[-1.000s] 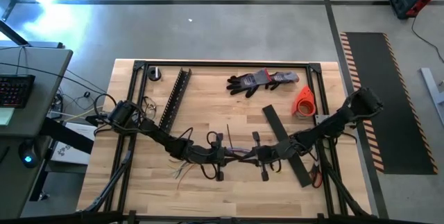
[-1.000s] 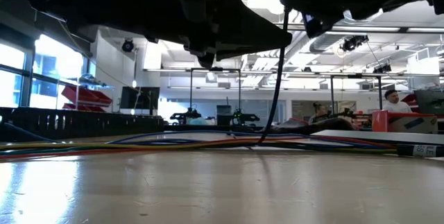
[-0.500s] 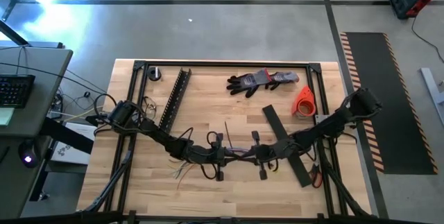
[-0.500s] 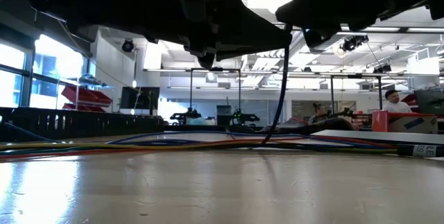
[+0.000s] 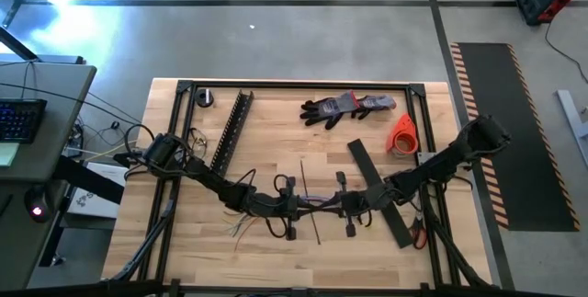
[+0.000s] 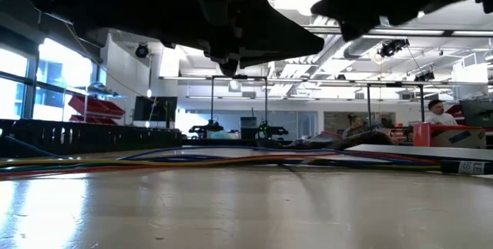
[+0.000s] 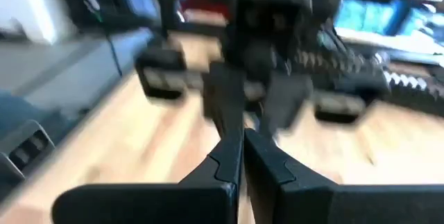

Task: Ziptie cables
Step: Wrap the cables wires with the black zip tie

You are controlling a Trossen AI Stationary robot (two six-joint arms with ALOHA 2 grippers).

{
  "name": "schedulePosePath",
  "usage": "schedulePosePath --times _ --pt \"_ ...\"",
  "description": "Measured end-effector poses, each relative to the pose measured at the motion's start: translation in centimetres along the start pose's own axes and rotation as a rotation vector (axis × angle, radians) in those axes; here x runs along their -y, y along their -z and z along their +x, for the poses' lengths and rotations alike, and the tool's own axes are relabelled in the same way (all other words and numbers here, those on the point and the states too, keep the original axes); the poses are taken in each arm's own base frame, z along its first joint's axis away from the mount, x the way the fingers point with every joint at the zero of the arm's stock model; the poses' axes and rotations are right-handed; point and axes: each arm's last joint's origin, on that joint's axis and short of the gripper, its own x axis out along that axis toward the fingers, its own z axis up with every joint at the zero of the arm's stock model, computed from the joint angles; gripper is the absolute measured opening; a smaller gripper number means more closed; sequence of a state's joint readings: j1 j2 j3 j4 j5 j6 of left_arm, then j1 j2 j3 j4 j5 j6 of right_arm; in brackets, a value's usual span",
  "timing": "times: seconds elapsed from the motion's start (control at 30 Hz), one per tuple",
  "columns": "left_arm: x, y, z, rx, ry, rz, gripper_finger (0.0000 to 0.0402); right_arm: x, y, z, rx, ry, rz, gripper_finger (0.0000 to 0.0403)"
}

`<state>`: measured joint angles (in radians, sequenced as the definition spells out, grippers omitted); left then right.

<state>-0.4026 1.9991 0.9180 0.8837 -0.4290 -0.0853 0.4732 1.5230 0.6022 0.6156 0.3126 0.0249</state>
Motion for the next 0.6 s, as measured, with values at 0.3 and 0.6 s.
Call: schedulePosePath --times 0.3,0.6 --pt "0.3 0.8 -0.1 -0.077 0.063 0.039 0.0000 -0.4 1.5 -0.8 -0.190 0.028 -0.019 0.0017" --pt "0.1 1.1 -0.2 -0.115 0.018 0.060 0.0000 -3.1 3.0 2.6 -0.375 -0.192 -0.288 0.0147"
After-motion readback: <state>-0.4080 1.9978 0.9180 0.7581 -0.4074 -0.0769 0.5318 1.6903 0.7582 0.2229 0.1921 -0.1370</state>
